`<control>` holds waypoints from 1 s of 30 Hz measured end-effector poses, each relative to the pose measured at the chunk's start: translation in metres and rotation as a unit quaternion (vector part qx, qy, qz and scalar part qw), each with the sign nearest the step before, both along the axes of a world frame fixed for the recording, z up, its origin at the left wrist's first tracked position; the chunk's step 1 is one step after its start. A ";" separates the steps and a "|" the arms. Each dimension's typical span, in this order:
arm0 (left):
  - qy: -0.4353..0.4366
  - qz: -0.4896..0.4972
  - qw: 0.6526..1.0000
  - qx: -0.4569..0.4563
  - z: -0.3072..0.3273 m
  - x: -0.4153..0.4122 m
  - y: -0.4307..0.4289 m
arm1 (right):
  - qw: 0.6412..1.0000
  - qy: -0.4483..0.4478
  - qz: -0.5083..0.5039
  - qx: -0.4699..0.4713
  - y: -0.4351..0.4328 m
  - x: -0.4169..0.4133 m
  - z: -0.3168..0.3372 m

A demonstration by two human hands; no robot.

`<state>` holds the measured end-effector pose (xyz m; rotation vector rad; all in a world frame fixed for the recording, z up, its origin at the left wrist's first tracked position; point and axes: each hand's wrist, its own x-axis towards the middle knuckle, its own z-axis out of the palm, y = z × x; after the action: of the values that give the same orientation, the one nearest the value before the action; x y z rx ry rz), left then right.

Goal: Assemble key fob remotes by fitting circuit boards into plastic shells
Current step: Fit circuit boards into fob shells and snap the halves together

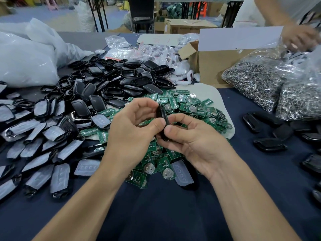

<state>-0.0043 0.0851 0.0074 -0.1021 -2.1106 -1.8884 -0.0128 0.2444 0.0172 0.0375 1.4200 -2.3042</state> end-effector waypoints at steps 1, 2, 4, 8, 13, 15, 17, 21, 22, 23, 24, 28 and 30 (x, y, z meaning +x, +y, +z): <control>-0.003 -0.001 1.000 -0.020 0.000 0.000 0.000 | 1.000 -0.003 0.005 0.005 0.000 0.000 0.000; -0.006 -0.003 0.999 -0.038 0.001 0.000 -0.001 | 1.000 -0.005 0.010 0.011 0.001 0.000 0.001; -0.015 -0.015 0.997 -0.069 0.001 -0.001 -0.003 | 1.000 -0.005 0.019 0.023 0.002 0.000 0.001; -0.045 -0.059 0.993 -0.091 0.001 -0.003 -0.009 | 0.999 -0.006 0.029 0.041 0.002 0.001 -0.002; -0.045 -0.088 0.991 -0.091 0.003 -0.004 -0.013 | 0.998 0.001 0.023 0.063 0.000 0.001 -0.004; -0.043 -0.091 0.990 -0.096 0.004 -0.004 -0.014 | 0.998 0.002 0.019 0.062 -0.001 0.001 -0.005; -0.046 -0.086 0.991 -0.095 0.002 -0.004 -0.013 | 0.998 0.003 0.015 0.060 -0.001 0.001 -0.005; -0.054 -0.068 0.993 -0.077 -0.003 -0.003 -0.011 | 0.998 0.004 0.017 0.055 0.001 0.000 -0.007; -0.056 -0.069 0.993 -0.073 -0.003 -0.004 -0.012 | 0.998 0.002 0.019 0.053 0.001 0.000 -0.007; -0.058 -0.073 0.993 -0.069 -0.003 -0.004 -0.012 | 0.998 0.000 0.021 0.052 0.001 0.000 -0.008; -0.061 -0.078 0.993 -0.063 -0.003 -0.004 -0.013 | 0.998 -0.002 0.021 0.050 0.002 -0.001 -0.008; -0.072 -0.084 0.994 -0.014 -0.002 -0.004 -0.011 | 0.999 -0.001 0.015 0.036 0.003 -0.002 -0.007; -0.071 -0.087 0.994 -0.014 -0.001 -0.004 -0.011 | 0.999 0.004 0.013 0.034 0.005 -0.002 -0.006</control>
<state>-0.0087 0.0739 0.0065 -0.1666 -2.2906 -2.0186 -0.0148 0.2490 0.0111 0.0291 1.4926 -2.2370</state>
